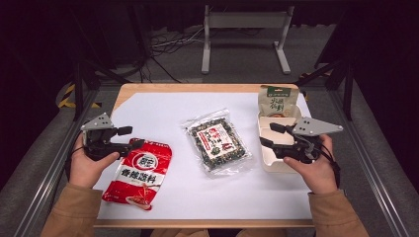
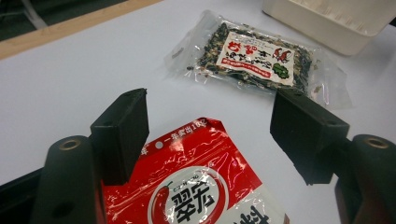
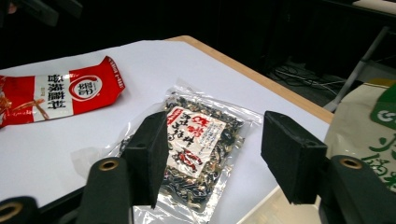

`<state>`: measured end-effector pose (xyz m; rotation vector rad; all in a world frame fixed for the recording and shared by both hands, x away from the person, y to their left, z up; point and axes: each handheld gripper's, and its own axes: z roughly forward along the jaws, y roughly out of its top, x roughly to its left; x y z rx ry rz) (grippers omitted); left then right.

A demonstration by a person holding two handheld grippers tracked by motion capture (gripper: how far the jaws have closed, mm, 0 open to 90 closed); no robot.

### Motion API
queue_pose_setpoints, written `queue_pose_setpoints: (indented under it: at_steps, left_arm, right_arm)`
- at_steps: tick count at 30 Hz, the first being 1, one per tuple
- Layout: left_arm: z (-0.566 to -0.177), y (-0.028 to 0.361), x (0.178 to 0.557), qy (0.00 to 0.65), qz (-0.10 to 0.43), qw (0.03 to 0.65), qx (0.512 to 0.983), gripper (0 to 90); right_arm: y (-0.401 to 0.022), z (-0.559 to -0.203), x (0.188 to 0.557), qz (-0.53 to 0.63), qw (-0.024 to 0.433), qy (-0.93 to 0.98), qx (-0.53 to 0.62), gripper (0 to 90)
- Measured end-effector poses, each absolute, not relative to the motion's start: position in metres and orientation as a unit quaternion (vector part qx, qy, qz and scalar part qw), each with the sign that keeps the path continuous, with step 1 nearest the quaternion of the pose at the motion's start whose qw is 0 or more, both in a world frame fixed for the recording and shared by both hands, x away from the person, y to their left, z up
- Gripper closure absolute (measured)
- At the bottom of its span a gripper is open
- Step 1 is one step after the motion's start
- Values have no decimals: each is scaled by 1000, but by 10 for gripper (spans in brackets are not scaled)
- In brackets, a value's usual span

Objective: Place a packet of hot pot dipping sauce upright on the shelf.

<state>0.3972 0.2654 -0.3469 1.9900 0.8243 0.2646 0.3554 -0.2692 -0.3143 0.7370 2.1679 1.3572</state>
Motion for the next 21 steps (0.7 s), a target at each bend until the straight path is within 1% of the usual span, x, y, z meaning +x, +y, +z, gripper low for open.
queue_pose_setpoints:
  at_steps: [4,8,12,13,16,18,21]
  left_arm:
    - [-352,273,405,340,97,473,807,290]
    - [-360,282,415,348,114,453,813,295]
    - [-375,288,429,382,117,427,812,299]
    - [-378,289,432,390,116,426,808,286]
    - [-385,291,439,396,117,426,805,279]
    - [-390,291,442,399,123,417,807,277]
    - [-396,289,447,400,117,412,810,284]
  right_arm:
    - [-264,-316,354,490,233,799,259,459]
    - [-260,-316,352,488,229,806,245,472]
    - [-256,-317,350,487,228,811,230,476]
    - [-255,-317,349,487,230,812,224,475]
    - [-254,-317,348,486,234,813,218,476]
    - [-253,-318,348,487,229,814,216,477]
    - [-252,-319,347,489,224,815,217,477]
